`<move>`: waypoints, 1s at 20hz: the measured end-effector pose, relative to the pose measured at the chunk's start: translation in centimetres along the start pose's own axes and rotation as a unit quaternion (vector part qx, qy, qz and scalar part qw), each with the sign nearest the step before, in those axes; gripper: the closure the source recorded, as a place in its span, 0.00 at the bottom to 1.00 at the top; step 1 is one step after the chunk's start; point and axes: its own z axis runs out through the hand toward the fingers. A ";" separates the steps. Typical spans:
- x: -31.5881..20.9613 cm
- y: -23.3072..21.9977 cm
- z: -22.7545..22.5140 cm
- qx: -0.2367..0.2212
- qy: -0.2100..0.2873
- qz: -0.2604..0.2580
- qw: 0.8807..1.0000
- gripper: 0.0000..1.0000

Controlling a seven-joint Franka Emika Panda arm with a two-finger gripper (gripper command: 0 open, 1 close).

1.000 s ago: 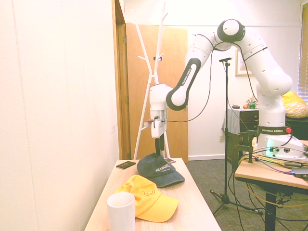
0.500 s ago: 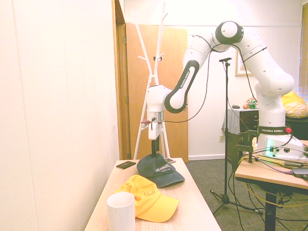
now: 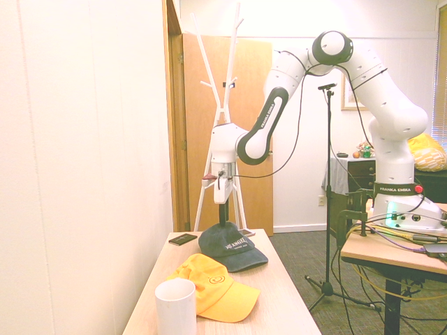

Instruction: Hang the cap

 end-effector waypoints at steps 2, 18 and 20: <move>0.1 0.2 0.2 -0.002 -0.001 0.002 1.000 1.00; 0.3 0.0 -0.2 -0.010 0.002 -0.002 1.000 1.00; 0.4 0.0 -2.0 -0.032 0.022 -0.026 0.999 1.00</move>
